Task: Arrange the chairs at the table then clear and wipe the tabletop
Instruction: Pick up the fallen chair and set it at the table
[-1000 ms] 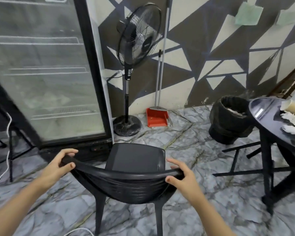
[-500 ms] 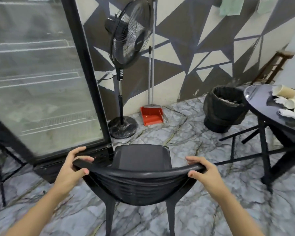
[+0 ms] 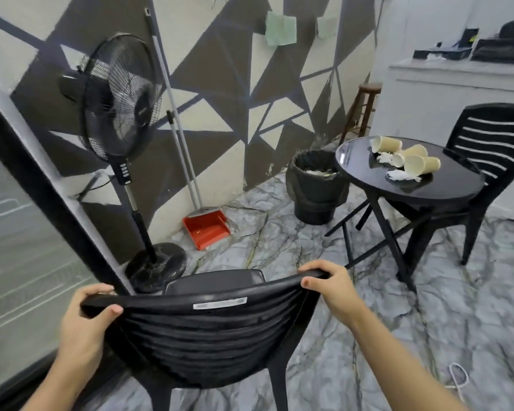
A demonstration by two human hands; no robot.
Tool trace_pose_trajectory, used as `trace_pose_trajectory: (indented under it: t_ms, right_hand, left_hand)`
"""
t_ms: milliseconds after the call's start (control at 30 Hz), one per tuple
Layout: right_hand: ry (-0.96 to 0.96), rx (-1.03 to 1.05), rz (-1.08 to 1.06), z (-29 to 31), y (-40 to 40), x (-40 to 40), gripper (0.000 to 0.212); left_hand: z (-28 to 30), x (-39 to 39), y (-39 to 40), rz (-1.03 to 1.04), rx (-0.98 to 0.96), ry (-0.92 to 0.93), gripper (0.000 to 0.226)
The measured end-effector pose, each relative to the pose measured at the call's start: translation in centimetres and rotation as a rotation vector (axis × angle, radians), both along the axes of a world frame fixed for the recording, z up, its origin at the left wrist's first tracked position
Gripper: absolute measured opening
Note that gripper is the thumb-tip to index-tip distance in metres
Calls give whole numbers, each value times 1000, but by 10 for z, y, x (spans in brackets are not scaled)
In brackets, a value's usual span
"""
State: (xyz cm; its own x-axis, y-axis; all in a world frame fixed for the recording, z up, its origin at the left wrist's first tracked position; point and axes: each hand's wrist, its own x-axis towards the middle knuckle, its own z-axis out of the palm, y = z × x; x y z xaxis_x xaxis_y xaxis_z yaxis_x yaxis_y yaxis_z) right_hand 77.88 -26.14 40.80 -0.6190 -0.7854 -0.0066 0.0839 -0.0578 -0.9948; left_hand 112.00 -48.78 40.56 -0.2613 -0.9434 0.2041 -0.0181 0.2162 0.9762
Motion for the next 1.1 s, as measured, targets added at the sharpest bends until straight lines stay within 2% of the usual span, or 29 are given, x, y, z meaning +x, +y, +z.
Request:
trace_pose_trajectory:
  t_ms: [100, 367, 500, 633, 800, 967, 1100]
  right_hand:
    - [-38, -58, -84, 7, -6, -27, 17]
    - [-52, -95, -289, 27, -15, -120, 13]
    - [-9, -81, -382, 36, -7, -167, 10]
    - [15, -69, -502, 36, 5, -203, 32]
    - [36, -44, -691, 30, 18, -242, 45]
    - [50, -43, -898, 27, 9, -272, 20]
    - [96, -16, -998, 28, -14, -291, 19]
  left_hand:
    - [19, -49, -23, -18, 9, 72, 35]
    - [49, -193, -83, -142, -67, 78, 37]
    - [56, -268, -85, -221, -28, 151, 34]
    - [55, -337, -88, -303, -21, 134, 30]
    - [41, -436, -111, -496, 87, 167, 28]
    - [20, -545, -154, -769, 98, 119, 30]
    - [9, -620, -189, -947, 164, 127, 31]
